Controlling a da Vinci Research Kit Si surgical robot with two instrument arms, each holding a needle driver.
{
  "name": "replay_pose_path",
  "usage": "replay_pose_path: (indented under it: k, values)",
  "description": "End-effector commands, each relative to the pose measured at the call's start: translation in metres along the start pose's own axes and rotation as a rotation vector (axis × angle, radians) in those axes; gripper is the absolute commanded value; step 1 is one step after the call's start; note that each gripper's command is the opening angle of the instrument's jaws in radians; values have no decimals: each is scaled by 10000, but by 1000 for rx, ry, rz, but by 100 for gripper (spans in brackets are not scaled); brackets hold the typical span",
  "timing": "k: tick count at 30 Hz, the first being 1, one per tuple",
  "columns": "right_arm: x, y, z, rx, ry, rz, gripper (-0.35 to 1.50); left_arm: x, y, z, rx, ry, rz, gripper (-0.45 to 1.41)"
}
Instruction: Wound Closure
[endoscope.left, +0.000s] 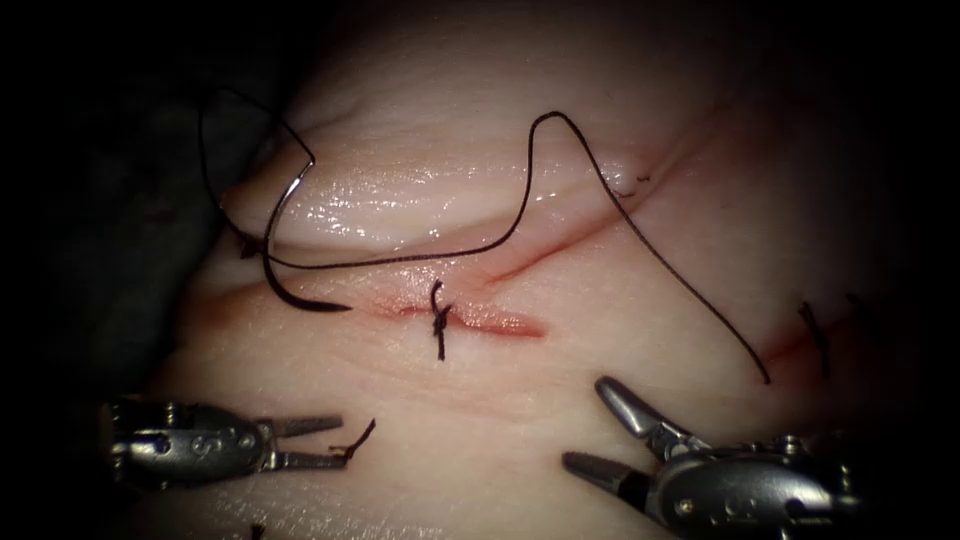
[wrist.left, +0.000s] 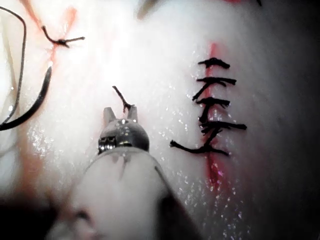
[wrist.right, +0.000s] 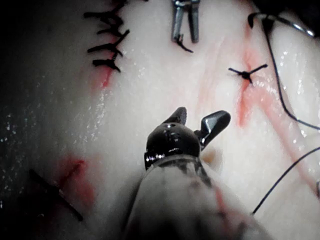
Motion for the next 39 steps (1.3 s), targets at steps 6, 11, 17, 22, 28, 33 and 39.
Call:
replay_pose_path:
  k: [6, 11, 17, 22, 28, 33, 39]
  values:
    - [0, -9, 4, 3, 4, 1, 126, -16, -18, -29, 40, -62, -23, 47]
    - [1, -9, 2, 4, 5, 1, 123, -31, -28, -47, 79, -109, 26, 62]
    - [3, -12, 2, 3, 4, 0, 123, -42, -50, -48, 247, -192, 261, 69]
    - [3, -14, 2, 2, 4, -2, 123, -56, -62, -39, 292, -259, 499, 88]
    - [3, -14, 2, 2, 4, -2, 123, -63, -85, -51, 322, -358, 721, 91]
    - [3, -14, 2, 2, 4, -2, 123, -66, -102, -81, 362, -378, 837, 89]
    - [3, -14, 2, 2, 4, -2, 121, -47, -97, -116, 370, -317, 800, 89]
